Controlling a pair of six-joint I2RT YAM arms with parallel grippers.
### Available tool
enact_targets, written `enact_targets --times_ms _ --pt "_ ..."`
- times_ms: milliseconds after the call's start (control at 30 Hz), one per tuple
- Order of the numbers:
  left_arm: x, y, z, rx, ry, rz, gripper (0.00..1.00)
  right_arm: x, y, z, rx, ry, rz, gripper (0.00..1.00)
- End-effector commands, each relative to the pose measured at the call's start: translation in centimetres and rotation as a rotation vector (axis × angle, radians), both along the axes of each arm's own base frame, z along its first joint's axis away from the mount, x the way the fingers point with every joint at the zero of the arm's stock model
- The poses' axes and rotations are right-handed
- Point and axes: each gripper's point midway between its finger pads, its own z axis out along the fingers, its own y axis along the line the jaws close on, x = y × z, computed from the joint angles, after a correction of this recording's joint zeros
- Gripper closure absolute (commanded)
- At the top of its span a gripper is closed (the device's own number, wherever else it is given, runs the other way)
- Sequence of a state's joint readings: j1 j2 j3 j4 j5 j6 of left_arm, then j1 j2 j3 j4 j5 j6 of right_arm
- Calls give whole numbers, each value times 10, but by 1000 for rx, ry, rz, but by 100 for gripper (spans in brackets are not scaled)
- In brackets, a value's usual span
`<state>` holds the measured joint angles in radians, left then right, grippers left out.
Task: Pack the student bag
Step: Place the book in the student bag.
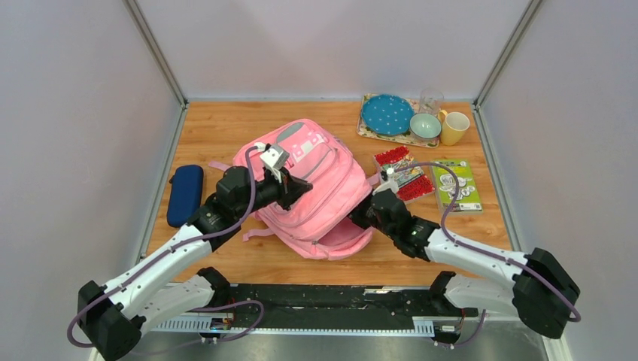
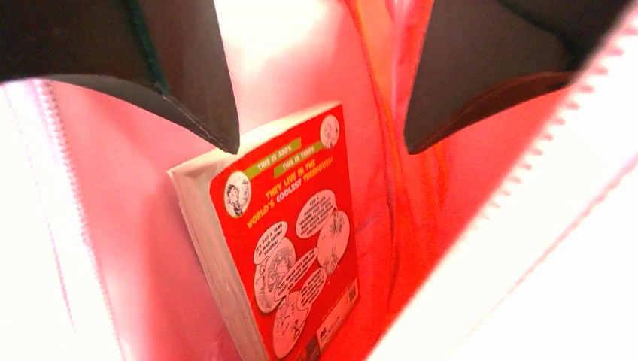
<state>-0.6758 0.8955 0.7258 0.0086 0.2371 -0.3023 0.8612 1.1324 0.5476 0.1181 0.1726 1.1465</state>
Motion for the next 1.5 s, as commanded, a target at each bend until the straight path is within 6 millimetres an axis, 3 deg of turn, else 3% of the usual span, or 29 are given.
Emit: enact_targets --times_ms 0,33,100,267,333,500,733,767,933,1033,1067,1167,1200,1267,1300,1400,1433,1467 --pt "13 4 21 -77 -72 22 100 -9 -32 -8 -32 5 -98 27" --pt "14 5 19 -80 -63 26 100 -12 -34 -3 6 5 -104 34" --pt "13 5 18 -108 -49 18 100 -17 -33 -7 24 12 -90 59" --pt "10 2 18 -134 -32 -12 100 -24 -22 -9 27 66 -70 78" --pt "11 3 18 -141 -27 -10 100 -28 -25 -20 -29 104 -76 86" --pt "9 0 21 -166 -19 -36 100 -32 -9 -40 -59 156 -43 96" --pt "3 -4 24 -187 -18 -79 100 -13 36 -37 -23 124 0 99" --pt "2 -4 25 -195 -18 -86 100 -5 45 -24 7 89 3 100" --pt "1 -4 27 -221 -9 -103 100 25 56 -30 -3 58 -72 100" --pt "-1 -3 26 -224 -6 -112 100 32 62 -36 68 25 -68 100" --pt "-2 -3 24 -225 1 -114 100 33 66 -29 116 4 -57 100" --pt "-1 1 22 -229 6 -108 100 24 57 -44 68 27 -45 98" --pt "-2 3 22 -227 5 -105 100 22 52 -37 72 16 -50 97" --pt "0 6 15 -209 15 -90 100 15 31 -47 26 19 -84 93" --pt "0 7 14 -207 16 -83 100 14 22 -31 42 -15 -95 91" --pt "2 12 -1 -162 42 -53 100 5 -5 -29 -27 -30 -126 81" --pt "2 14 -5 -147 47 -49 100 4 -14 -9 -7 -65 -147 78" --pt "2 16 -17 -117 68 -35 100 -3 -26 -19 -80 -25 -158 70"
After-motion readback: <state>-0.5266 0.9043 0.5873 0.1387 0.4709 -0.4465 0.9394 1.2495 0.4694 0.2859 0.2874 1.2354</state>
